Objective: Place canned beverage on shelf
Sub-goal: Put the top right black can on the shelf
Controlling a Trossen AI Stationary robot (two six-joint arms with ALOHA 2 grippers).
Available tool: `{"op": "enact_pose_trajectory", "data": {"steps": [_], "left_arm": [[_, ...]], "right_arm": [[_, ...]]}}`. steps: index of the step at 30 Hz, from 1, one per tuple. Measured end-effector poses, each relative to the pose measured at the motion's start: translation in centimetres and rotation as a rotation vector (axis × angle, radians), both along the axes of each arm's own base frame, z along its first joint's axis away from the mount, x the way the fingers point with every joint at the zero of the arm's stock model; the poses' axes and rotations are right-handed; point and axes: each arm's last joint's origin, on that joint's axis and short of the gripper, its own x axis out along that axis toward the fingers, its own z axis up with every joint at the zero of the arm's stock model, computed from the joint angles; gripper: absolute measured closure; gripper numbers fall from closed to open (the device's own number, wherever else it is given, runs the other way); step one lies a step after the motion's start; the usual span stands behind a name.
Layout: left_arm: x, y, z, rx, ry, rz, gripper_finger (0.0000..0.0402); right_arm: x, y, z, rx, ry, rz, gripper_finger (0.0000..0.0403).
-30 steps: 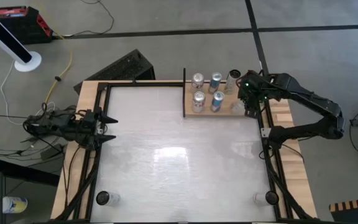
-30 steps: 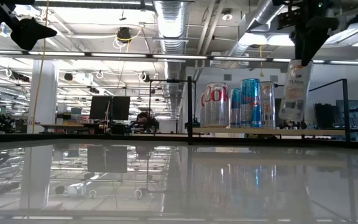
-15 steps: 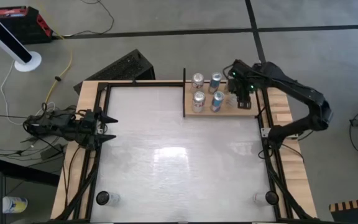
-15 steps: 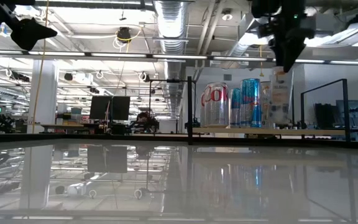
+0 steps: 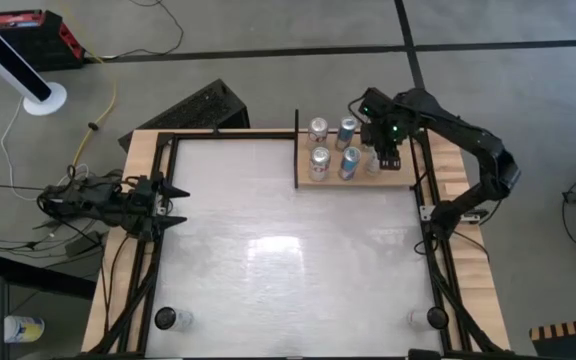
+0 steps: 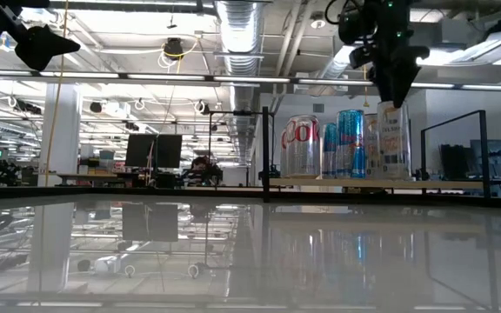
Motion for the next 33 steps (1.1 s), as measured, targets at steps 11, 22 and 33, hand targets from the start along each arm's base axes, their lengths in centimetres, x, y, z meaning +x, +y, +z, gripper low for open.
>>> {"op": "enact_pose_trajectory", "data": {"steps": [11, 22, 33], "left_arm": [[0.0, 0.0, 0.0, 0.0, 0.0, -0.001, 0.0045], [0.0, 0.0, -0.01, 0.001, 0.001, -0.001, 0.0045], [0.0, 0.0, -0.01, 0.0, 0.001, -0.001, 0.0045]], "right_arm": [[0.0, -0.14, 0.08, 0.048, -0.059, 0.028, 0.0127], [-0.01, -0.1, 0.07, 0.056, -0.062, 0.026, 0.0127], [-0.03, -0.11, 0.07, 0.049, -0.055, 0.024, 0.0111]]}}
